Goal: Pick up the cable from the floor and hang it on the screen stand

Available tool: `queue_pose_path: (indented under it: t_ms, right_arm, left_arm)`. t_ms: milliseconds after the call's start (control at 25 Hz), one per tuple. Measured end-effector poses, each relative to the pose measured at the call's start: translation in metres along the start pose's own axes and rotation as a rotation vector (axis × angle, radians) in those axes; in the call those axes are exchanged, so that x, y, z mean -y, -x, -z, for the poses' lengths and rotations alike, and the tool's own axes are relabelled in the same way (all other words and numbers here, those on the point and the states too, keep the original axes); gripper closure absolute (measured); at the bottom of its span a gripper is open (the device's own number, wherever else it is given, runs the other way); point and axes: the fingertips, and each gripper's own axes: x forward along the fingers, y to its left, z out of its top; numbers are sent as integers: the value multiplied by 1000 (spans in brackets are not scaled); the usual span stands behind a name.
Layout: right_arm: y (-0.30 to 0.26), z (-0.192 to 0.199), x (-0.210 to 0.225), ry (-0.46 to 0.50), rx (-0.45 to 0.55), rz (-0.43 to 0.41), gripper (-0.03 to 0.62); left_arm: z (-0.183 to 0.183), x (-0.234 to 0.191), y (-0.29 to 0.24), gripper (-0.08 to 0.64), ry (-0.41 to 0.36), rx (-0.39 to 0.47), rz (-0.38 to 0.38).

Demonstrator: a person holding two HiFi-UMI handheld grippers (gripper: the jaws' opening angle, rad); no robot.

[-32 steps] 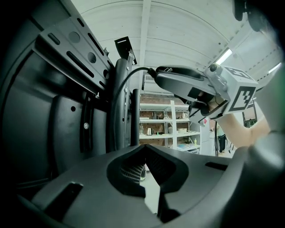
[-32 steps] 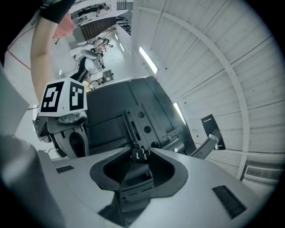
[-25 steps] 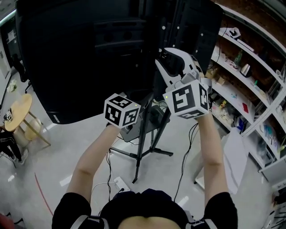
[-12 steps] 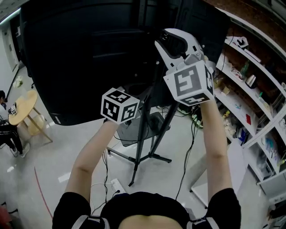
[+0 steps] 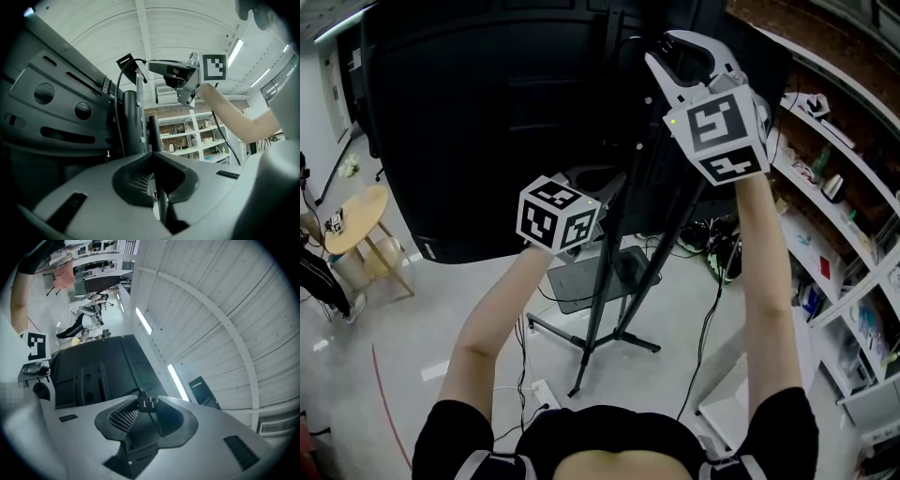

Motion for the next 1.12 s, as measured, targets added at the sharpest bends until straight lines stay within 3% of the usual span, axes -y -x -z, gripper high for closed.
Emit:
queue_pose_path:
  t_ms: [280, 640, 1120]
  right_arm:
    - [-11, 14, 32, -17, -33, 35, 451]
    - [-8, 56, 93, -51, -127, 155, 451]
    - [17, 131, 71, -91, -280, 185, 451]
  left_arm:
    - [0, -1, -6, 552, 8, -7, 16]
    - [-1, 1, -8, 552, -3, -18, 10]
    - [9, 6, -9, 552, -19, -20, 19]
